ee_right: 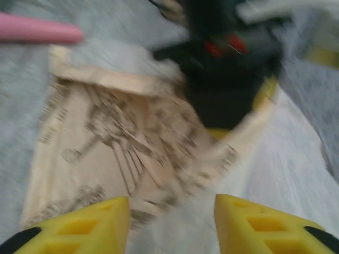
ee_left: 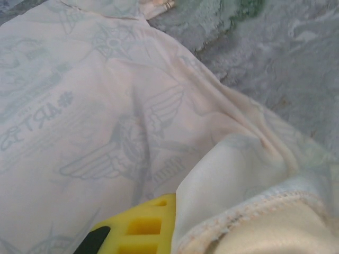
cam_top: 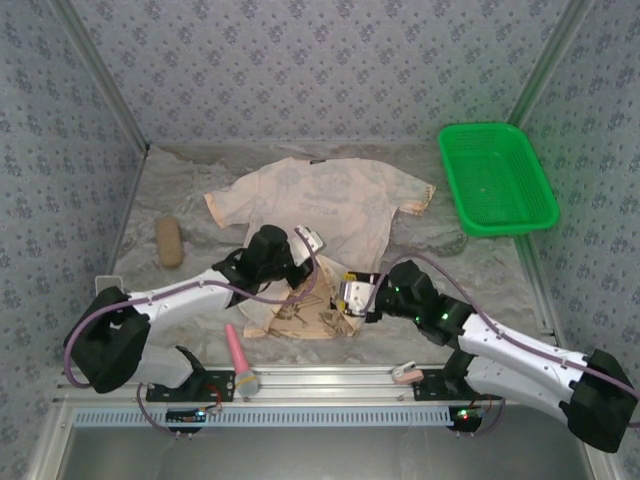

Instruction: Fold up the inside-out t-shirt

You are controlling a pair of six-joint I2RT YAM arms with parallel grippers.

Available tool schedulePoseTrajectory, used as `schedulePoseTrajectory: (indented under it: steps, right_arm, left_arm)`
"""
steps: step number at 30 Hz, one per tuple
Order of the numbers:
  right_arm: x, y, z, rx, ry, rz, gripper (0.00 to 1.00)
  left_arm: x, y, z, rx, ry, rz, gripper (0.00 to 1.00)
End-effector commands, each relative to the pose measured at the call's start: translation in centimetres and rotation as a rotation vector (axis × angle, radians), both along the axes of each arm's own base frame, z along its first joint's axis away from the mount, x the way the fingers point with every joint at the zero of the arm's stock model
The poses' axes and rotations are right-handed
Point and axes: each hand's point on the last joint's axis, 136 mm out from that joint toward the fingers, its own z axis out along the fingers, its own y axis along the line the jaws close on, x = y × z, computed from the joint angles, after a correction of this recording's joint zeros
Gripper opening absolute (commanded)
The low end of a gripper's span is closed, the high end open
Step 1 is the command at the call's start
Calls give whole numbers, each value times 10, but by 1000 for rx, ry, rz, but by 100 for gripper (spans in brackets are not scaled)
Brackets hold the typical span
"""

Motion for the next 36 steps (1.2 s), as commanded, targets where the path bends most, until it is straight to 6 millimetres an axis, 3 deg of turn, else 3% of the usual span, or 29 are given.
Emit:
schedulePoseTrajectory:
  steps: [1, 4, 5, 7, 8, 12, 15, 21, 26, 27, 30, 34, 36]
  right_arm:
    - [-40, 22, 6, 85, 67, 203, 49]
    - [-37, 49, 3, 130, 163, 168, 48]
    - [-29, 57, 0, 140, 190, 122, 47]
    - [14, 64, -6, 177, 240, -164, 46]
    - [25, 65, -11, 194, 280, -233, 46]
    - [34, 82, -44, 195, 354, -342, 51]
    - [48, 83, -71, 170, 388, -463, 56]
    - [84, 73, -104, 125, 400, -646, 65]
    - [97, 80, -125, 104, 423, -658, 64]
    - [97, 83, -130, 78, 418, -651, 61]
    - [93, 88, -140, 55, 444, -616, 32]
    - [81, 73, -140, 29, 468, -572, 0]
    - [76, 59, -132, 45, 488, -542, 0]
  left_arm:
    - [-8, -6, -5, -44, 151, -31, 0]
    - [-3, -8, -6, -52, 208, -24, 0]
    - [0, -7, -6, -51, 221, -14, 0]
    - [6, -6, -6, -62, 252, 5, 0]
    - [10, -4, -6, -69, 266, 15, 0]
    - [25, 3, 0, -93, 342, 66, 0]
    - [32, 5, -1, -92, 379, 60, 0]
    - [43, 7, 2, -137, 428, 75, 0]
    - [45, 3, 4, -139, 444, 60, 0]
    - [46, 2, 5, -143, 447, 60, 0]
    - [51, 3, 7, -151, 439, 66, 0]
    - [74, 16, 18, -174, 441, 134, 0]
    - [90, 27, 24, -182, 426, 195, 0]
